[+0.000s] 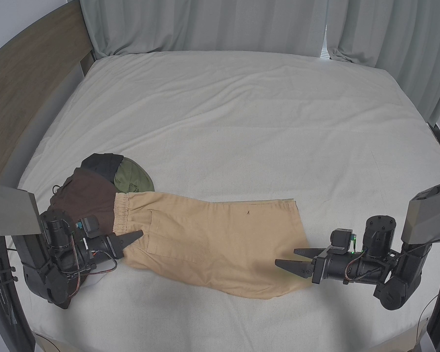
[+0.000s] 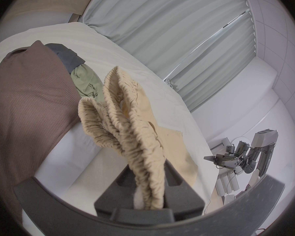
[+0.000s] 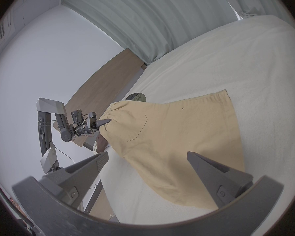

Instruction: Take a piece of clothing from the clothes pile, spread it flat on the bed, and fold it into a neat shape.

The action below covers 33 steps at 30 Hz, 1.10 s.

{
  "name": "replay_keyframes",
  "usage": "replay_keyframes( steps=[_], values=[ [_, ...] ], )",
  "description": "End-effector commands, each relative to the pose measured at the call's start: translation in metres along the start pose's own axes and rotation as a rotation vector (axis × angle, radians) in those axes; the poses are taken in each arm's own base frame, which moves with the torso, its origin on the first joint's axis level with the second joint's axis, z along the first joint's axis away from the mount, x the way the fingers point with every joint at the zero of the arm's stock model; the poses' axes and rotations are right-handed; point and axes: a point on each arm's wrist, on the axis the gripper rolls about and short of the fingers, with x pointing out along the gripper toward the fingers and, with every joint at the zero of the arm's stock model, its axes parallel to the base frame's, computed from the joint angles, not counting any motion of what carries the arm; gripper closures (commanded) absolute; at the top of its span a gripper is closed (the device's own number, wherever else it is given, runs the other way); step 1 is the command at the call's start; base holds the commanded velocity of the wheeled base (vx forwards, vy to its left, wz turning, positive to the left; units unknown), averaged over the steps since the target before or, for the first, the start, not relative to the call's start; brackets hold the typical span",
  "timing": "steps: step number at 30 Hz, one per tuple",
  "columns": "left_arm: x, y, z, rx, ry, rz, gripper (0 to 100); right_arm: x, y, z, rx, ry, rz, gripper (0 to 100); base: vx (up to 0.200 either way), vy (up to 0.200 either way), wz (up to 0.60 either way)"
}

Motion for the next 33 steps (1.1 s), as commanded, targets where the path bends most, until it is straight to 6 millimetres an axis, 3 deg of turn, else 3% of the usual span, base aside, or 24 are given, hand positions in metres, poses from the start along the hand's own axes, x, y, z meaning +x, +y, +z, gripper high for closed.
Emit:
replay_keyframes(
  steps=[1,6,24,33],
  values=[
    [0.005,-0.011,0.002,0.019,-0.002,-0.035,100,-0.001,0.000,0.001,-0.002,-0.004,0.003,0,0.000,0.000,0.00],
    [0.013,-0.028,0.004,0.051,-0.006,-0.084,100,-0.001,0.001,0.002,-0.004,-0.008,0.003,0,0.000,0.000,0.00],
    [0.038,-0.058,0.000,0.098,-0.008,-0.151,100,-0.013,-0.001,0.017,-0.022,-0.070,-0.010,0,0.000,0.000,0.00],
    [0.060,-0.084,-0.004,0.092,-0.010,-0.220,100,-0.017,-0.001,0.022,-0.028,-0.092,-0.016,0,0.000,0.000,0.00]
  ],
)
